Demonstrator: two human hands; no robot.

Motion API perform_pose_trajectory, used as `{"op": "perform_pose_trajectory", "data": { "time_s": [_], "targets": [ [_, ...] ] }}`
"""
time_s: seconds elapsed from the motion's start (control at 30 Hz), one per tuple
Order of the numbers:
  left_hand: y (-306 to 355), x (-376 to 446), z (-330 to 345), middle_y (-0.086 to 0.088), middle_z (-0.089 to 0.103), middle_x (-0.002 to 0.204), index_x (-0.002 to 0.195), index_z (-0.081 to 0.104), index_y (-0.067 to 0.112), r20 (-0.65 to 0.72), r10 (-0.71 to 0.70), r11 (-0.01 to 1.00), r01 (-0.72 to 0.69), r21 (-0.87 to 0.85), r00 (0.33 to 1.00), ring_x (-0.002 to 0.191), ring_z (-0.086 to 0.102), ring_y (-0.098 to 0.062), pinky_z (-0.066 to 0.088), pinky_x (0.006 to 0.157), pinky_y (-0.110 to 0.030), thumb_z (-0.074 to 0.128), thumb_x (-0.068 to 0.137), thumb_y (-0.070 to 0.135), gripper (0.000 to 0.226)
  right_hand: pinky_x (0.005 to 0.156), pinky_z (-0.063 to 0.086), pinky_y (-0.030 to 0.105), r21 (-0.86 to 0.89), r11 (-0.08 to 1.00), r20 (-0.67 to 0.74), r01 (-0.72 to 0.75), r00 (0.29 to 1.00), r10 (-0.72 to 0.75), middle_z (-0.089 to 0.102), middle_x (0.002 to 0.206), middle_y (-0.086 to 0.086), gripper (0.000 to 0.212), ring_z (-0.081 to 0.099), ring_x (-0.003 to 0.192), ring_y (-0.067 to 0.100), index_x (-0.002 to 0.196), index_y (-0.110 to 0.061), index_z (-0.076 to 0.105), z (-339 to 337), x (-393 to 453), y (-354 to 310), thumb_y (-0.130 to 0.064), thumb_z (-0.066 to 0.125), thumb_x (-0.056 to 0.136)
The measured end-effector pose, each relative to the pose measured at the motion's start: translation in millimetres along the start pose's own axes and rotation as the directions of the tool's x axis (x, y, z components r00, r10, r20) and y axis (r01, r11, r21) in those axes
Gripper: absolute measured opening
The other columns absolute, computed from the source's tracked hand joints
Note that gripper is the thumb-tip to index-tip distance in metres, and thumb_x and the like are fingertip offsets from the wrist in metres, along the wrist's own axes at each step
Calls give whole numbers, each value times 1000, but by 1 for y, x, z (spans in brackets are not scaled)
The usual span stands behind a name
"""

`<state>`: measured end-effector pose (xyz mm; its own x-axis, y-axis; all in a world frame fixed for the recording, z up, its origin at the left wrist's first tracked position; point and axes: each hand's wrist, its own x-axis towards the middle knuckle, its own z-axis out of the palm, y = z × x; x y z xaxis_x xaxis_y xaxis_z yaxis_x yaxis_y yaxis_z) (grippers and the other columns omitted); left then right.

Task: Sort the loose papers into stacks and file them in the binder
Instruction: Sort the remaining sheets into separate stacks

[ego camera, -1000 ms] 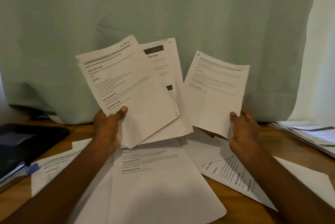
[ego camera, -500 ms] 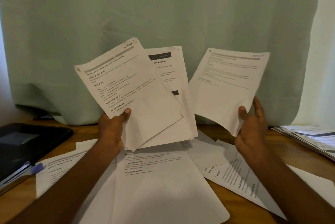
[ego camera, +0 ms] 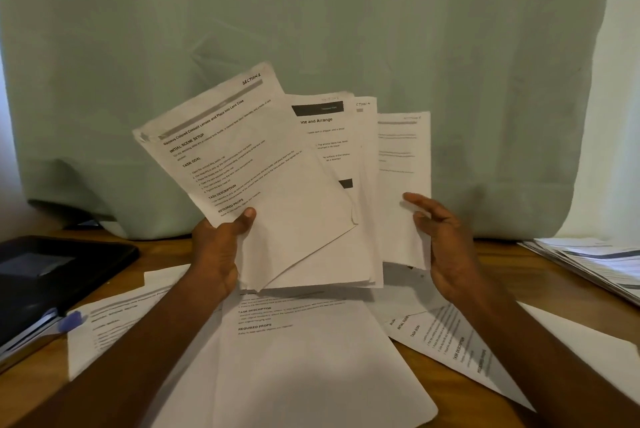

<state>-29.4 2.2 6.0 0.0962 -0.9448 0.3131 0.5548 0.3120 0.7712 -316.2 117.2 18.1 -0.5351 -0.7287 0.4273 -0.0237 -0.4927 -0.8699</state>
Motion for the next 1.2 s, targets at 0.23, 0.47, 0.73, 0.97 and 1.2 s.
{"op": "perform_pose_trajectory", "data": {
  "time_s": [0.23,0.47,0.73,0.97,1.2],
  "targets": [
    [-8,-6,6,9,73,106,106,67,29,16,-20,1000,20,-11,1000,99,67,-9,52,78,-25,76,86,0,37,91,60,44,111,969,256,-220,949,186,75,116,10,44,73,106,29,123,-13,70,29,-29,-3,-43,55,94],
    [-13,-10,5,2,74,121,128,65,26,185,-111,994,111,10,976,112,69,-19,55,93,-41,77,84,4,50,69,61,27,-65,991,125,-120,984,127,80,96,2,26,77,87,18,100,-18,74,31,-30,12,-20,84,77],
    [-20,-4,-2,-2,75,118,121,69,23,178,-139,985,118,127,974,112,69,-27,54,100,-50,82,78,1,50,78,60,37,-24,986,23,-162,986,163,77,101,4,50,73,93,23,106,-16,69,29,-27,9,-34,88,64],
    [-22,3,-5,0,75,117,113,70,28,79,-120,989,112,94,990,112,68,-27,53,101,-53,85,76,4,46,97,55,49,38,988,-19,-149,989,150,73,114,4,37,70,104,26,111,-21,65,35,-26,7,-39,75,81],
    [-20,1,-2,1,74,114,110,69,27,60,-138,990,136,36,989,109,68,-25,57,87,-42,80,82,2,40,97,55,49,50,989,-39,-140,989,142,74,113,4,57,70,102,25,126,-13,63,35,-27,5,-41,74,78]
  ]
}}
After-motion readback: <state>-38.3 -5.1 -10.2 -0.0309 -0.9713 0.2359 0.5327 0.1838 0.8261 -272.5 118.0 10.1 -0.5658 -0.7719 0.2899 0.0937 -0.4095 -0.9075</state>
